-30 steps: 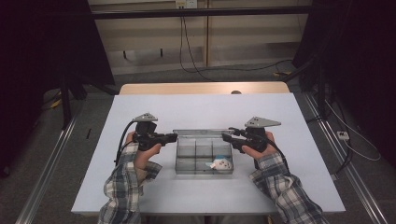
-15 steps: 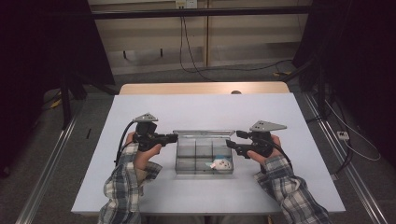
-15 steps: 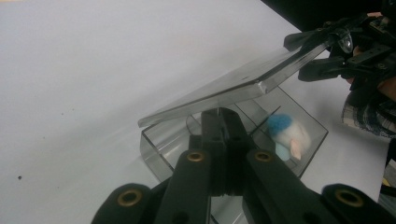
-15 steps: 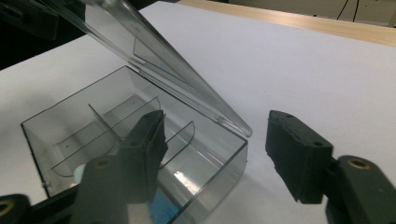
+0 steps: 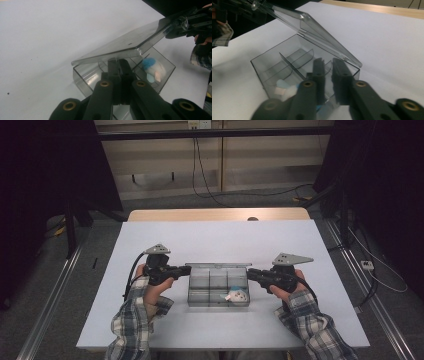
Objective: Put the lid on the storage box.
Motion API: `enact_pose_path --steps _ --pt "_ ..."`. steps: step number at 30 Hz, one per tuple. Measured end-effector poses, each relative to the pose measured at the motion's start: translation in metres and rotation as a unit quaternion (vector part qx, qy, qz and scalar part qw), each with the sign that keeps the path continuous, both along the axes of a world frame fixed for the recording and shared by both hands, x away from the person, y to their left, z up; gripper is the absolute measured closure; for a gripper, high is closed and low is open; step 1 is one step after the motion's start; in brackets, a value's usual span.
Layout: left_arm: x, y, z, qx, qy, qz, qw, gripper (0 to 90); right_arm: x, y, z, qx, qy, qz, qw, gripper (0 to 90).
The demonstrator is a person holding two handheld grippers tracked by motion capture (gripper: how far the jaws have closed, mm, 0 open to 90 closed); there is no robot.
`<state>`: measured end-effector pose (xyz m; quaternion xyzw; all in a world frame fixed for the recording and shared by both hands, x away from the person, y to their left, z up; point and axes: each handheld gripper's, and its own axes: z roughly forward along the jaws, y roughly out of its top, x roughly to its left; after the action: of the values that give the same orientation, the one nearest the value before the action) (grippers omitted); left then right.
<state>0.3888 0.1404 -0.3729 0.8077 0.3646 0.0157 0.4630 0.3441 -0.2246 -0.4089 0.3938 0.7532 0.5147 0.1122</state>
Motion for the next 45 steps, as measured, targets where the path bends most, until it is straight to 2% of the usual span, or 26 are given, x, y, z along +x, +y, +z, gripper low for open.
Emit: enact_pose_path --steps 3,13,35,45 --pt "-0.001 0.000 -0.001 0.001 -0.001 -0.003 1.0000 90.0 0.000 -0.001 0.001 0.009 0.001 0.005 0.9999 90.0" --pt "-0.006 0.001 -0.004 0.004 -0.004 -0.006 1.0000 90.0 -0.002 0.001 0.001 0.014 0.009 0.018 0.9997 90.0" --pt "-0.014 0.006 -0.008 0.005 -0.013 -0.006 0.9999 90.0 -0.005 0.001 0.003 0.015 0.005 0.025 0.9996 90.0" --pt "-0.017 0.005 -0.011 0.006 -0.013 -0.008 0.9999 90.0 -0.013 0.000 0.003 0.019 0.003 0.028 0.9994 90.0"
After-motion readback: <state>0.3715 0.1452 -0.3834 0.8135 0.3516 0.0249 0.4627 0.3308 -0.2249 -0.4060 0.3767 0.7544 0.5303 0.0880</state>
